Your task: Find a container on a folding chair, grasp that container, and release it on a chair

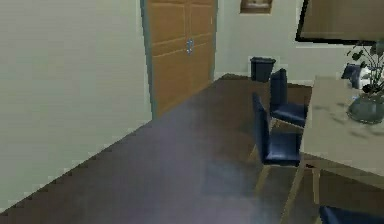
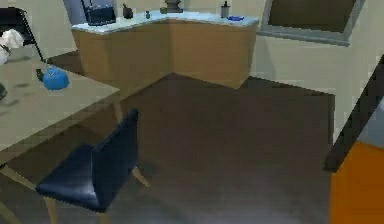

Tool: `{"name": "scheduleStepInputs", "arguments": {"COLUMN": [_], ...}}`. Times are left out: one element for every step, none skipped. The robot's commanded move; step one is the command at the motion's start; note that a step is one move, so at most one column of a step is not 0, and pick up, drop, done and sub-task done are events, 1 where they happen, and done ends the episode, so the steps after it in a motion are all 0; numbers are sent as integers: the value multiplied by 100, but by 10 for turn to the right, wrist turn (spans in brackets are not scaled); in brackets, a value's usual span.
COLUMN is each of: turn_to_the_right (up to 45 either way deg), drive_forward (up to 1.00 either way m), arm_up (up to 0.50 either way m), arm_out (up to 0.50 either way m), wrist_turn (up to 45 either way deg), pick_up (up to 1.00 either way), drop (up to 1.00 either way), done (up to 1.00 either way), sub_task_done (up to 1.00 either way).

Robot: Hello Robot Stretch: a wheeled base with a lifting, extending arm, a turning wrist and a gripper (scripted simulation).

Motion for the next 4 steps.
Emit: {"name": "scheduleStepInputs", "arguments": {"turn_to_the_right": [0, -450, -90, 0], "drive_forward": [20, 0, 0, 30], "arm_up": [0, 0, 0, 0], "arm_out": [0, 0, 0, 0], "wrist_turn": [0, 0, 0, 0], "pick_up": [0, 0, 0, 0], "drop": [0, 0, 0, 0], "done": [0, 0, 0, 0], "sub_task_done": [0, 0, 0, 0]}}
